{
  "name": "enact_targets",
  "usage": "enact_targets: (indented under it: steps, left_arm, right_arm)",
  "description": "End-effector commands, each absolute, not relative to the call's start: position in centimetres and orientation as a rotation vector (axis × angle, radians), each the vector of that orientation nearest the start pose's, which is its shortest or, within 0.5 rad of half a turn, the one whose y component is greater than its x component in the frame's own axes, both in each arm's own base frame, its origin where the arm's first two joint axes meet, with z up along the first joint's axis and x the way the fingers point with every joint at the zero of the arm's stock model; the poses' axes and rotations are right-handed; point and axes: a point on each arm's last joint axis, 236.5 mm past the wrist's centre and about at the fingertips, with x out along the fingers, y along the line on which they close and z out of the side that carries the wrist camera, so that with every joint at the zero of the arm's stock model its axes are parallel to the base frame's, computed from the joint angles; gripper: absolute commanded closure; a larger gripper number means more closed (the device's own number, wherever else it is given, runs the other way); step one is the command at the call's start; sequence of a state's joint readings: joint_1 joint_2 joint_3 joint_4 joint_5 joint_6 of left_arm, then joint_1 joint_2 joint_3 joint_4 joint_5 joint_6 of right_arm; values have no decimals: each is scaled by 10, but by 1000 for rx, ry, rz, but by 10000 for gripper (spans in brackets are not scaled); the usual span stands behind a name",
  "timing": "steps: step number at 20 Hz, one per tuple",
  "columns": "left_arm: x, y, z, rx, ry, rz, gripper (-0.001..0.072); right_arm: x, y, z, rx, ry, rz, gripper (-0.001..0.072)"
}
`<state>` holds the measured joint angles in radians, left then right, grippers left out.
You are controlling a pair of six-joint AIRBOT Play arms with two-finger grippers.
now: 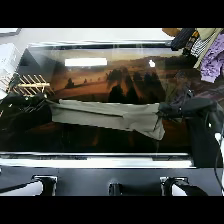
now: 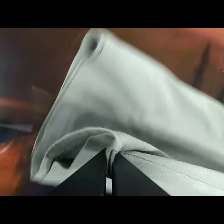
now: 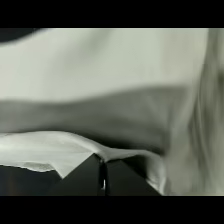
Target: Fold the clothes and pants, and hang the long-sleeved shirts on hangers.
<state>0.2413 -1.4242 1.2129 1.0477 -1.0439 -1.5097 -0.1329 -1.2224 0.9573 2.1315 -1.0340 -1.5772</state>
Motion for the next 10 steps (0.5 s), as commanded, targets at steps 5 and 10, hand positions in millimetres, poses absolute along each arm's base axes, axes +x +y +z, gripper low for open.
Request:
enact_targets:
  steps: [5, 10]
  left_arm:
    - [497, -18, -66, -399, 1312, -117, 696]
    - [496, -26, -78, -395, 1343, -117, 247]
  right_arm:
    - [417, 48, -54, 640, 1269, 78, 687]
    - [409, 48, -58, 637, 1342, 112, 242]
